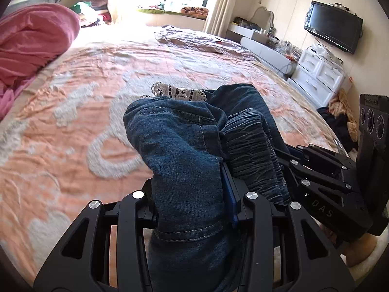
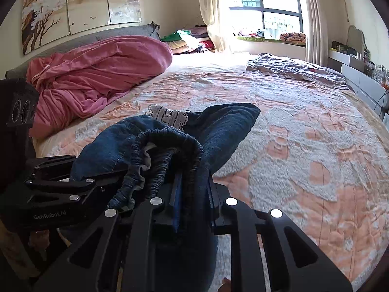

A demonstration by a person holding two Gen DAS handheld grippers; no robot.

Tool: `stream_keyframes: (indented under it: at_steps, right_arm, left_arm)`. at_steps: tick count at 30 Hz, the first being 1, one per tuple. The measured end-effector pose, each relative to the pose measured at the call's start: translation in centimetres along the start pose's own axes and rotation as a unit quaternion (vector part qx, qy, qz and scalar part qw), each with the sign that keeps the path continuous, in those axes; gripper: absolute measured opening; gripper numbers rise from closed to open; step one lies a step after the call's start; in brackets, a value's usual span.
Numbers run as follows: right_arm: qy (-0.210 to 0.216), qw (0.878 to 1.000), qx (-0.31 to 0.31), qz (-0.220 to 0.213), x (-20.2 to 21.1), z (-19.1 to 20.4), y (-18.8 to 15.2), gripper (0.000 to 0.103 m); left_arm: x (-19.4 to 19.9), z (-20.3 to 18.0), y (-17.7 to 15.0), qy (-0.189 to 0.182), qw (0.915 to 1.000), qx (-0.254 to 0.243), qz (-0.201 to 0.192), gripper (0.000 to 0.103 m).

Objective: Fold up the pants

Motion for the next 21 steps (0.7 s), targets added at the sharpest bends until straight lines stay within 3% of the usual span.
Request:
stream_keyframes:
  at_steps: [5,10,21]
  right_arm:
    - [-0.02,1.0,0.01,0.011,-4.0,0.8,2.3,0.016]
    - [-0.04,0.999,0.01,0.031,-7.3,1.0,2.4,0.016]
    - [-0.073,0.991,-0.028,0.111,-11.4,-1.2,-0.4,0.019]
  left_arm:
    - [-1.9,2.5,2.0,0.029,0.9996,-0.008,0.0,0.032]
    - [-4.3,4.5,2.0,0.046,0.9988,-0.002,0.013,0.032]
    - [-6.0,5.9,0.9,0.047,0.9984,0.01,0.029,0.039]
Point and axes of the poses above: each gripper's, at about its wrist camera, not at the fingertips, and x roughly against the way its jaws point, z to its left, y to its top, the point moved 5 cm from there along -x, roughly the way its jaws point, and after that the axes turned 9 degrees about -y, right-handed, at the moved point
